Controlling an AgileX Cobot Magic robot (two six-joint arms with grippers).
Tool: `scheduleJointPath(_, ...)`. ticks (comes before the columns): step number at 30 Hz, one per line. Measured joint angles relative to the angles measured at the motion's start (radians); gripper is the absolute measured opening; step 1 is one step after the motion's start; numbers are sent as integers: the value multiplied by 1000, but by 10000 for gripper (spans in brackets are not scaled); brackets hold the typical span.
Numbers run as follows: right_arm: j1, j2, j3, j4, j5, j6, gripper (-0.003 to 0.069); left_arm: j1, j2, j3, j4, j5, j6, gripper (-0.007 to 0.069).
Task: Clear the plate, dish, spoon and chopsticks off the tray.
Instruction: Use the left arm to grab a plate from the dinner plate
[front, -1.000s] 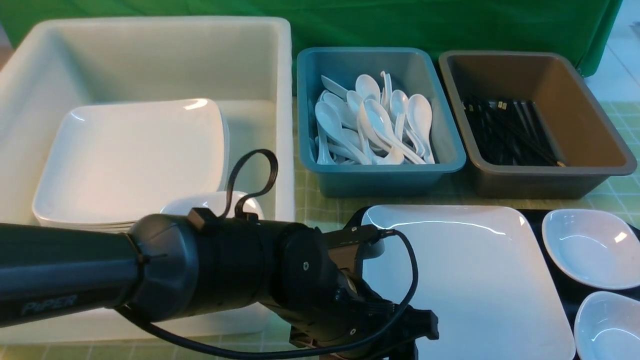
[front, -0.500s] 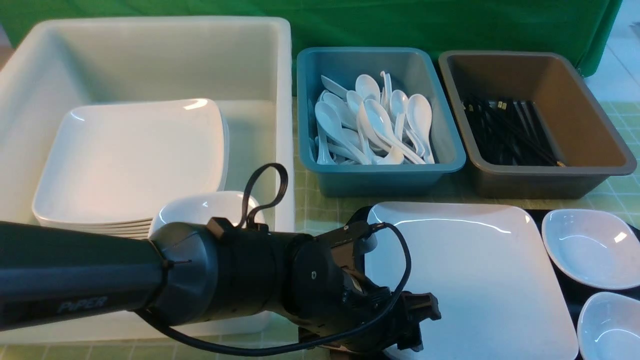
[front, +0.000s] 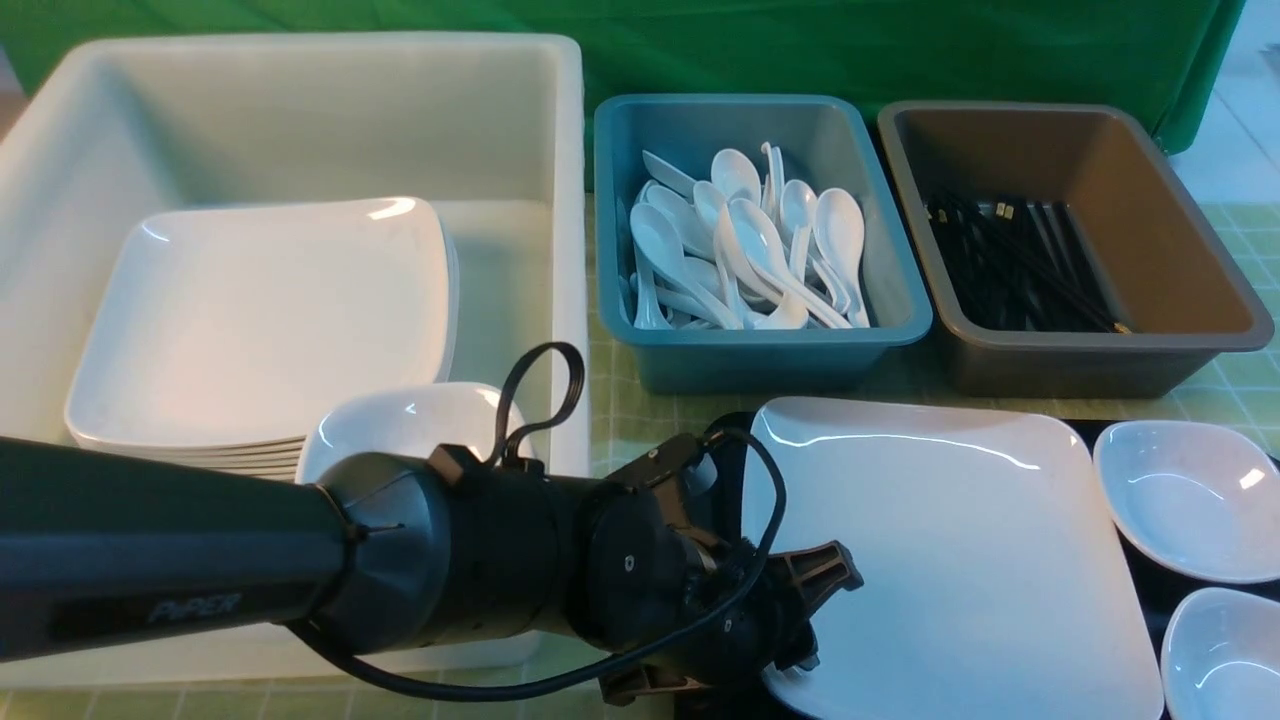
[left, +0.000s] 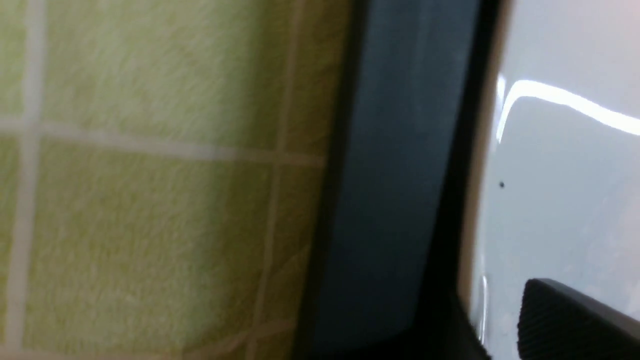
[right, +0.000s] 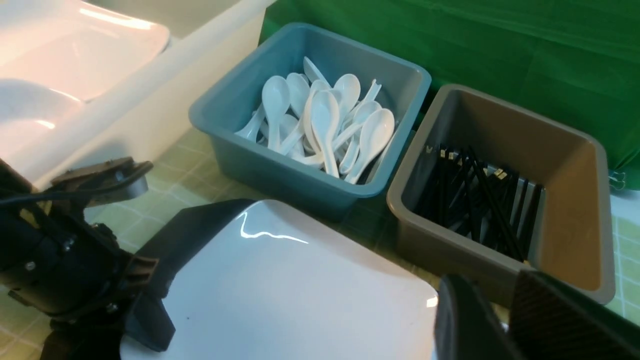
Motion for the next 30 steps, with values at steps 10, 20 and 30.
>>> scheduleJointPath(10, 0, 0, 0, 4, -3, 3, 153, 0, 5, 0, 0, -70, -123, 202)
scheduleJointPath(20, 0, 0, 0, 5, -10, 44, 168, 0, 5, 0, -2, -77, -133, 203)
scheduleJointPath(30, 0, 0, 0, 5, -10, 48, 176, 0, -2, 16, -8, -85, -52, 31)
